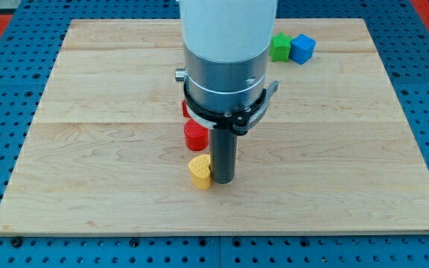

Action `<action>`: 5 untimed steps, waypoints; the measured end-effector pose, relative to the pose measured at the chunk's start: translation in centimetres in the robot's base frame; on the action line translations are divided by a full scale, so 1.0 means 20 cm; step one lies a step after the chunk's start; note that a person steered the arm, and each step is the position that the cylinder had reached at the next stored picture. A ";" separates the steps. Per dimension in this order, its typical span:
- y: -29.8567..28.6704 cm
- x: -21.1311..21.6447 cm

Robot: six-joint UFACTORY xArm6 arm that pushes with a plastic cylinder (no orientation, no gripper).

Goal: Place the yellow heart at the bottom of the red circle

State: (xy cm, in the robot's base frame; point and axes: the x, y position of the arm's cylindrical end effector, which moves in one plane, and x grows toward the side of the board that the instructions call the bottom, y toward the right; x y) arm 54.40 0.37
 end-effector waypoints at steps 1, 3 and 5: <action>0.08 0.05; -0.04 0.02; -0.06 -0.03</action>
